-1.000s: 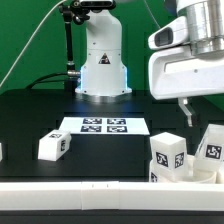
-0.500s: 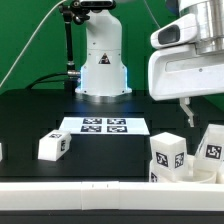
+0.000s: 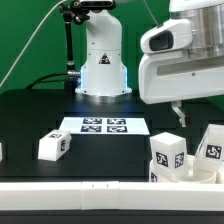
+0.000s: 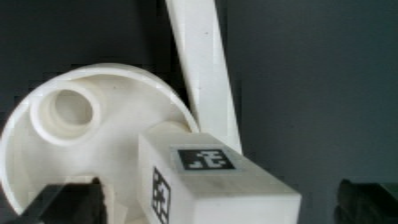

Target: Assemble stool

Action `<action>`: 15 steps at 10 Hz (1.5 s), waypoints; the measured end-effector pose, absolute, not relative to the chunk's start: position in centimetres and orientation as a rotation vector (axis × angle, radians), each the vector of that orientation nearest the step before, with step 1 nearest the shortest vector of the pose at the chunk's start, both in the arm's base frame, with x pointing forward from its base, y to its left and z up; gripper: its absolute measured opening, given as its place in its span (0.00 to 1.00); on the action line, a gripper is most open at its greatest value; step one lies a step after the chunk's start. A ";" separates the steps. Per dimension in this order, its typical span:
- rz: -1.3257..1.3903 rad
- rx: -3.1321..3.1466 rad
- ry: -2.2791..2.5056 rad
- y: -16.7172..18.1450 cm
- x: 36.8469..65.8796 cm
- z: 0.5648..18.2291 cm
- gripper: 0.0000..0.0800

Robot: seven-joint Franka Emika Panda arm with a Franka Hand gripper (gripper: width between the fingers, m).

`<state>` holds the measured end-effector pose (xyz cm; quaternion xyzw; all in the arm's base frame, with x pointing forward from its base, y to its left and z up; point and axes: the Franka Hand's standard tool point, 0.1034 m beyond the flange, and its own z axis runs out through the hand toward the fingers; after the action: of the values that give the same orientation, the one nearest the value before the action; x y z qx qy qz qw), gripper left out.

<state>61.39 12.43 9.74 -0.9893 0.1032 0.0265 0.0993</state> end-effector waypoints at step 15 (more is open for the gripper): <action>-0.004 -2.734 -1.619 11.5 62.6 9.1 0.81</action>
Offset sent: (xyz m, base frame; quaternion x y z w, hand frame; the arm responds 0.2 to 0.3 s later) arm 0.0000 0.0000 0.0000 0.0000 0.0000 -0.1938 0.9810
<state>62.63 11.50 9.14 -0.8603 -0.5095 -0.0012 -0.0178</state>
